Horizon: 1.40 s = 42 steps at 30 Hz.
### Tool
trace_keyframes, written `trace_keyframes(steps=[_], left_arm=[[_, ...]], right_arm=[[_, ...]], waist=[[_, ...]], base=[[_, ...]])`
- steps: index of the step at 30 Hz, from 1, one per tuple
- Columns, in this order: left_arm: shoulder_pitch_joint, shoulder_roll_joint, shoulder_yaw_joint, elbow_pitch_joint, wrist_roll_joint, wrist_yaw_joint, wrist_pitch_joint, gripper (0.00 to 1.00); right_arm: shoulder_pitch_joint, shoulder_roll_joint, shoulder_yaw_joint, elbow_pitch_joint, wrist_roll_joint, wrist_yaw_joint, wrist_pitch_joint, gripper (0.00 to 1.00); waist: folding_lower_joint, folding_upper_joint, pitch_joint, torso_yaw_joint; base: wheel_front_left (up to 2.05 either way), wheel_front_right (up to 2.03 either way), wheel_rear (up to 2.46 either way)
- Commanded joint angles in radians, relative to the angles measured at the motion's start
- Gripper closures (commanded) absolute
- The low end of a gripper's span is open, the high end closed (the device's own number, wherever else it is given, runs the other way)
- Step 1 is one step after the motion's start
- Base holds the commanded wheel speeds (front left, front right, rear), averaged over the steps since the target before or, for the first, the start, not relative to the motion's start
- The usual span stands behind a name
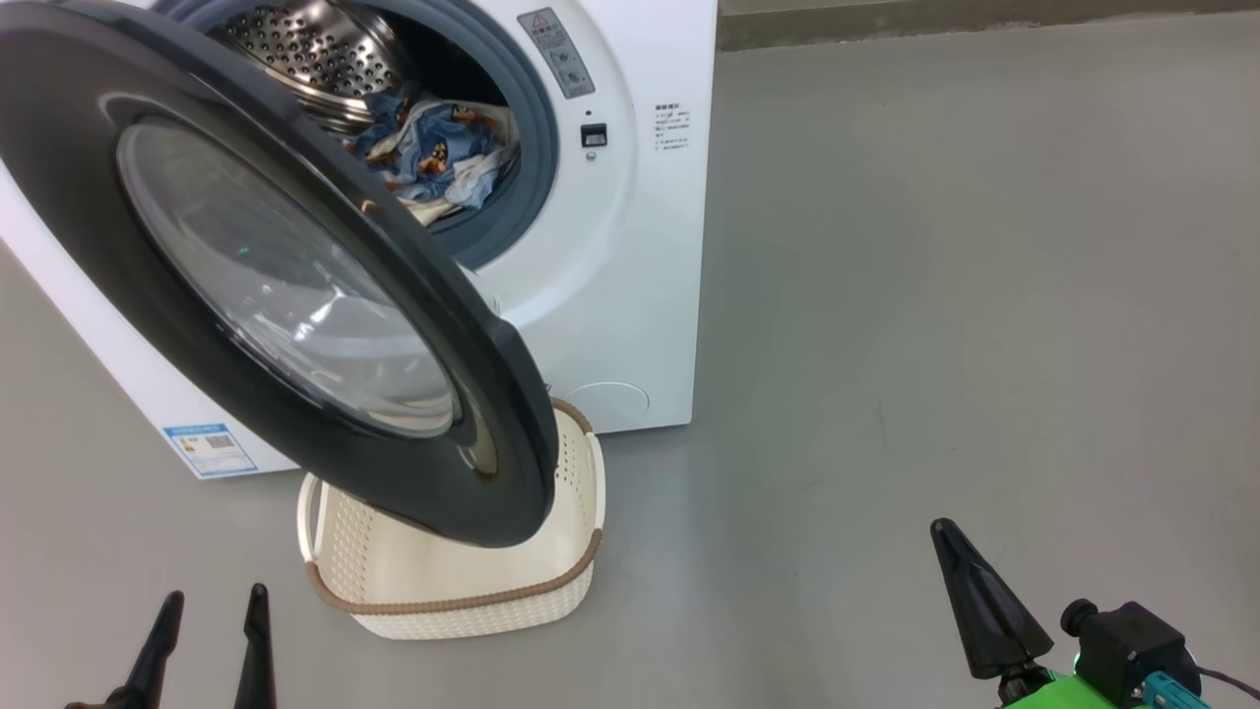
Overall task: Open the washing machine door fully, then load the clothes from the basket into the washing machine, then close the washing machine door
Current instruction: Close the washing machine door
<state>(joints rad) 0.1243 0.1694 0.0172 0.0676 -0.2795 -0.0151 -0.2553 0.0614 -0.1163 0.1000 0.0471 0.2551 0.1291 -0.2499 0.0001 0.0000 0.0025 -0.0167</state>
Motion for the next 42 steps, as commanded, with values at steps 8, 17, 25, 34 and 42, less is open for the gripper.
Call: trace_keyframes(steps=[8, 17, 25, 34, 42], left_arm=[[-0.035, 0.002, 0.056, -0.016, 0.02, -0.019, -0.006, 0.0], [-0.045, -0.009, 0.064, -0.009, 0.028, -0.033, -0.006, 0.0], [-0.057, -0.02, 0.066, 0.008, 0.034, -0.048, -0.006, 0.0], [-0.075, -0.041, 0.056, 0.017, 0.041, -0.064, -0.006, 0.0], [-0.111, -0.067, 0.047, 0.025, 0.044, -0.082, -0.006, 0.0]], right_arm=[[-0.054, 0.004, 0.011, -0.104, -0.01, 0.002, -0.012, 1.0], [-0.166, -0.024, 0.097, -0.28, -0.024, 0.002, -0.012, 1.0], [-0.28, -0.054, 0.287, -0.416, -0.011, 0.002, -0.01, 1.0], [-0.357, -0.038, 0.553, -0.39, 0.036, 0.002, 0.044, 1.0], [-0.396, -0.038, 0.697, -0.154, 0.071, 0.002, 0.036, 1.0]], waist=[[-0.0001, 0.0, 0.007, 0.002], [-0.0001, 0.0, 0.017, 0.01], [-0.0001, 0.0, 0.018, 0.041], [-0.0001, 0.0, 0.036, 0.1], [-0.0001, 0.0, 0.114, 0.181]], base=[[0.0, 0.0, 0.0], [0.0, 0.0, 0.0], [0.0, 0.0, 0.0], [0.0, 0.0, 0.0], [0.0, 0.0, 0.0]])
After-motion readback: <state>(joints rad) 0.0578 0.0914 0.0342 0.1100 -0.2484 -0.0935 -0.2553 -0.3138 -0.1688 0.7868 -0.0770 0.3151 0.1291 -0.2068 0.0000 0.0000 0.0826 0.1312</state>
